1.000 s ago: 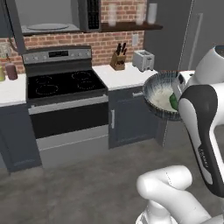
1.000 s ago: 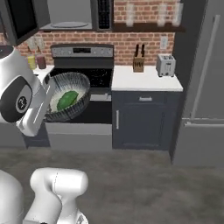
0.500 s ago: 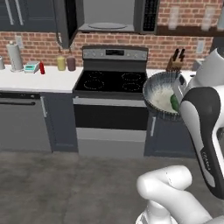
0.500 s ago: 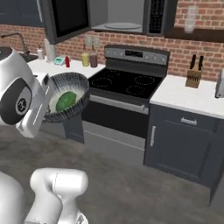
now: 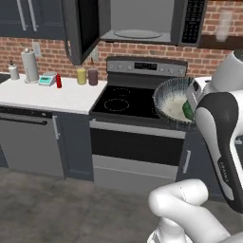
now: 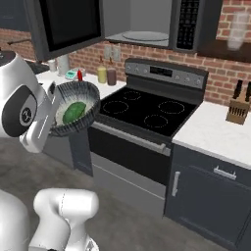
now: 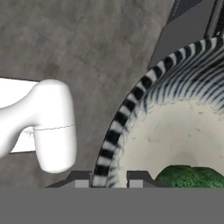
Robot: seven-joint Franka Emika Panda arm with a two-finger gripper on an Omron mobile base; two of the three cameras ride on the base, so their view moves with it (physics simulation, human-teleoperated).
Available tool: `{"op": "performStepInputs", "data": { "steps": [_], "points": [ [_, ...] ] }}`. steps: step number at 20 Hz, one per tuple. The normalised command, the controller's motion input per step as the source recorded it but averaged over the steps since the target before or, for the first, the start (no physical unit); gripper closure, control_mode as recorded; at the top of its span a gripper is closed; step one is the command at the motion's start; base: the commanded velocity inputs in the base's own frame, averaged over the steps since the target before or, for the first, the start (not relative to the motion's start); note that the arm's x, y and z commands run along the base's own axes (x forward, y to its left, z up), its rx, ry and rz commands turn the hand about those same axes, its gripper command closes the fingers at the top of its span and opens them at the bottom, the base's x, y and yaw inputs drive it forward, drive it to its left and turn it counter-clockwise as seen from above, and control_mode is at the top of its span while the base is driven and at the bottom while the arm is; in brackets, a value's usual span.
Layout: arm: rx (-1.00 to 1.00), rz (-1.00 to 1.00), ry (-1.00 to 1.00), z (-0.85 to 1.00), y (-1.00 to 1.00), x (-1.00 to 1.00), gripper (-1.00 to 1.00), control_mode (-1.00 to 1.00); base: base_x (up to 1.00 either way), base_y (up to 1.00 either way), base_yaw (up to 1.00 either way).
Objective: Pick the broccoli from the sink and place it in the bowl. Then pick the bowl and place it in the microwave. Then close the microwave door and press the start button.
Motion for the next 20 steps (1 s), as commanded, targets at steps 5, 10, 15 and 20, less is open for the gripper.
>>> {"op": "performStepInputs", "data": {
  "steps": [5, 10, 15, 20],
  "points": [
    [0.00, 0.00, 0.00, 0.00, 0.00, 0.00, 1.00, 1.00, 0.82, -0.14, 0.20],
    [0.00, 0.00, 0.00, 0.00, 0.00, 0.00, 1.00, 1.00, 0.95, -0.02, 0.06],
    [0.00, 0.00, 0.00, 0.00, 0.00, 0.00, 1.00, 1.00, 0.61, 0.11, 0.01],
    [0.00, 0.00, 0.00, 0.00, 0.00, 0.00, 1.00, 1.00, 0.47, 0.10, 0.17]
  ]
}}
